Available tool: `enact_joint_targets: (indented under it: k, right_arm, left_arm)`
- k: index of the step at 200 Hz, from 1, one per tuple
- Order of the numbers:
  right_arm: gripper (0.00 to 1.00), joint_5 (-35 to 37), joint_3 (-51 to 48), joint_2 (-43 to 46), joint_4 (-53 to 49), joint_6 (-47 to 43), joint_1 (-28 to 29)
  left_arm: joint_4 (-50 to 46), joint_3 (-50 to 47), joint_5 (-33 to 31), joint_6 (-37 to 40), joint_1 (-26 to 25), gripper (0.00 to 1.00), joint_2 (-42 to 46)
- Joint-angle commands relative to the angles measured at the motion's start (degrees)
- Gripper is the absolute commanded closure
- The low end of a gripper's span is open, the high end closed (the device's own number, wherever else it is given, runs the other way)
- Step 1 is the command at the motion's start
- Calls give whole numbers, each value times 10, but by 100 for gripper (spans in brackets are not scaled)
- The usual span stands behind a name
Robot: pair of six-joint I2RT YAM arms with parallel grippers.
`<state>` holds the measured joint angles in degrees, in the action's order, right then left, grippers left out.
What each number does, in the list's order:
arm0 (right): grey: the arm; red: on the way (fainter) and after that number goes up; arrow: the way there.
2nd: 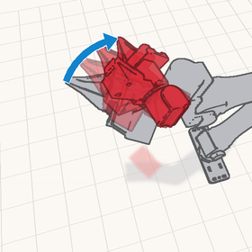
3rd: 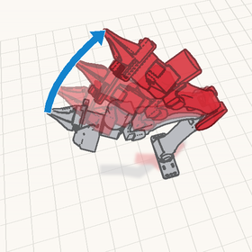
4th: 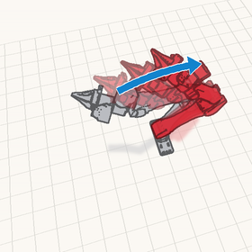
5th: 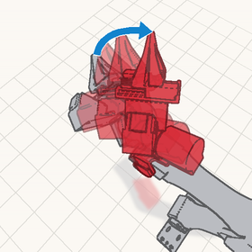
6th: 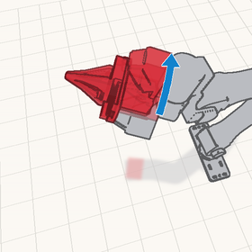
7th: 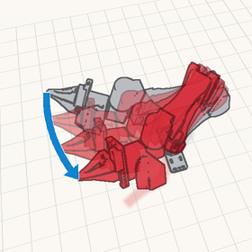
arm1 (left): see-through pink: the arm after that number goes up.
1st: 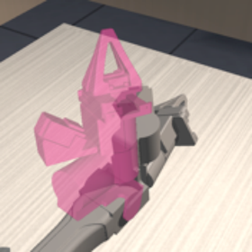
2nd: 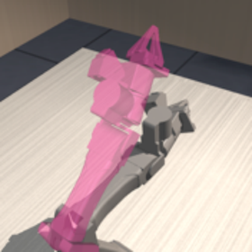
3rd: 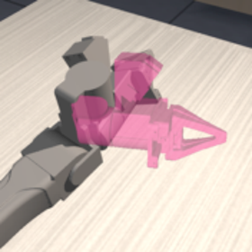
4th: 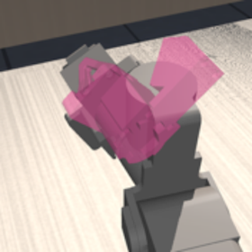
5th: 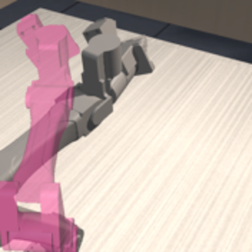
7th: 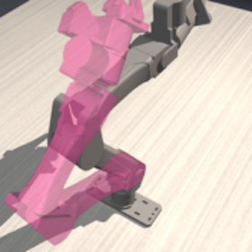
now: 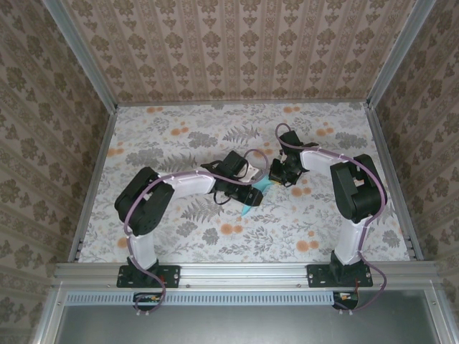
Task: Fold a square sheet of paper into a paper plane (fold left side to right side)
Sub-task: Fold the wing for the fifth time at the center of the table.
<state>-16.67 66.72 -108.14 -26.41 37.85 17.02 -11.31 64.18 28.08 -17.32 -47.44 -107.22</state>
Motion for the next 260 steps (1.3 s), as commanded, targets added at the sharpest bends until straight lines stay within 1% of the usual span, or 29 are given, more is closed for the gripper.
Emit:
enact_joint_targets:
  k: [1, 13, 39, 50, 67, 93, 153, 191, 227, 243, 255, 260]
  right_arm:
    - [91, 1, 8, -6, -17, -6, -2]
    - [90, 1, 8, -3, -17, -7, -4]
    - [88, 1, 5, 7, -20, -12, -8]
    - [88, 1, 4, 11, -22, -14, -12]
    - [88, 0, 4, 14, -27, -17, -16]
    - [87, -1, 6, 15, -35, -22, -22]
    - [87, -4, 16, 11, -47, -32, -34]
    - [86, -3, 15, 18, -64, -43, -49]
    - [86, 6, 9, 48, -56, -57, -61]
    - [82, 20, -7, 78, -47, -65, -61]
    - [80, 24, -24, 108, -16, -72, -61]
    - [79, 25, -33, 120, -9, -76, -60]
  left_arm:
    - [-20, 16, -20, 24, 0, 51, -12]
    - [-24, 15, -26, 28, 1, 57, -17]
    - [-15, 5, -22, 28, 8, 73, -25]
    - [-8, -1, -17, 26, 12, 79, -23]
    - [-2, -10, -15, 27, 16, 85, -18]
    - [2, -18, -12, 27, 22, 90, -13]
    - [15, -31, -7, 26, 26, 100, -16]
    - [23, -41, -3, 22, 34, 100, -15]
    - [42, -46, 37, 14, 50, 100, -27]
    - [54, -46, 67, 8, 58, 100, -35]
    - [64, -44, 84, 3, 64, 100, -41]
    - [66, -42, 108, 0, 65, 100, -42]
